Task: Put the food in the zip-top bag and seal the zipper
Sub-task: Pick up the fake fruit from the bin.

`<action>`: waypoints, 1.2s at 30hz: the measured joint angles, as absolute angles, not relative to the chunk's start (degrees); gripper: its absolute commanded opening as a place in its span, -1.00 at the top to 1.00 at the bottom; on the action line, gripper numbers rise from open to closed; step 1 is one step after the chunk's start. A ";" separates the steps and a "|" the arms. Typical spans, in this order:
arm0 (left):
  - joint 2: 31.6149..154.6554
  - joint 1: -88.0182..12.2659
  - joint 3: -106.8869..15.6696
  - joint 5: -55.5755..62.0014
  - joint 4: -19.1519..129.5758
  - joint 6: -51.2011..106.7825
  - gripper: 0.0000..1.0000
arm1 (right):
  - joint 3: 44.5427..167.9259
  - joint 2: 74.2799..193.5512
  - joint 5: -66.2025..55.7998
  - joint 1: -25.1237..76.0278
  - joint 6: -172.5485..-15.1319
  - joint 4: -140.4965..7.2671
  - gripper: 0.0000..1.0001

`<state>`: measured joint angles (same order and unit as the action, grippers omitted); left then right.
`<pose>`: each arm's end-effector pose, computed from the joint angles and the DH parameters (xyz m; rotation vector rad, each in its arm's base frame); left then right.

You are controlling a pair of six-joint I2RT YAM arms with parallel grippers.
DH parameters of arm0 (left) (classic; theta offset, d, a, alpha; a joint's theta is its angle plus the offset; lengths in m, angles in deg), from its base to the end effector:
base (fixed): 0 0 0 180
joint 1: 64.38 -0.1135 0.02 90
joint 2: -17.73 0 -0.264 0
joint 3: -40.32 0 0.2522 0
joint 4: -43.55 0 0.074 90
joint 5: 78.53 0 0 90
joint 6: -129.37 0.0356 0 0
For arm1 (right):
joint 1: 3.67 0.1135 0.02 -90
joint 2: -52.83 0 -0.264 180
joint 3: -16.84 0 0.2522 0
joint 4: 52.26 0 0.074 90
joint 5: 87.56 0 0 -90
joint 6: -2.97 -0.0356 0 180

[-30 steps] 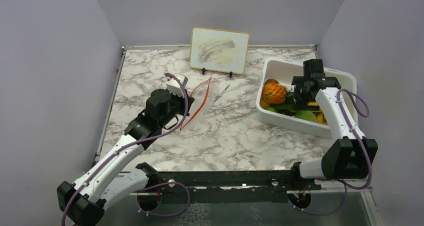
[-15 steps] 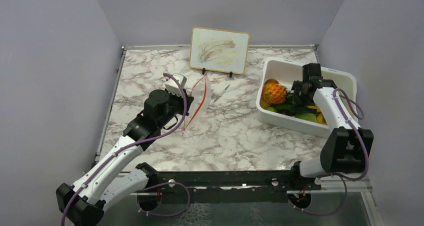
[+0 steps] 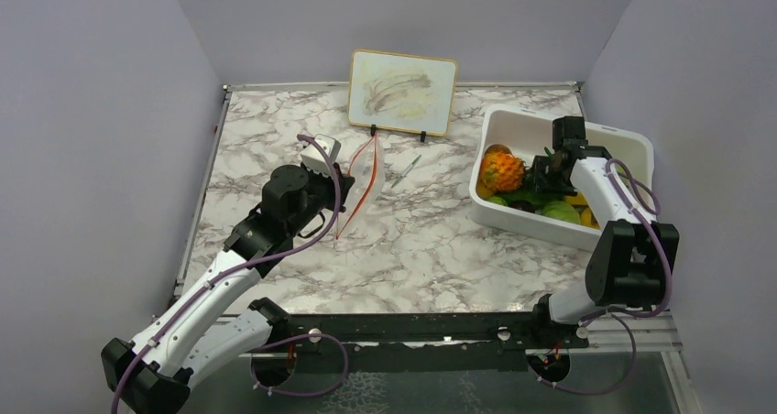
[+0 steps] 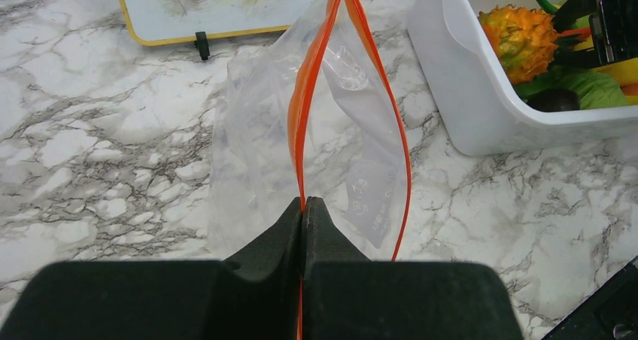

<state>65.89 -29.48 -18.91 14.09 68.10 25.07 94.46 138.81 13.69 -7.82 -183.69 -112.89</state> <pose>0.1633 -0.1119 0.3331 0.2967 1.8186 -0.5665 0.2888 -0.0279 0.2385 2.1452 1.7094 0.1806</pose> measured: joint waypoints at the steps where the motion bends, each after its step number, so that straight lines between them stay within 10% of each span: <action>1: 65.83 -29.48 -18.91 14.09 68.10 25.07 1.00 | 94.21 138.77 13.69 -7.82 -183.27 -112.30 0.41; 36: 65.78 -29.48 -18.83 14.06 68.15 25.39 1.00 | 77.80 105.35 9.20 -7.82 -131.34 -72.74 0.61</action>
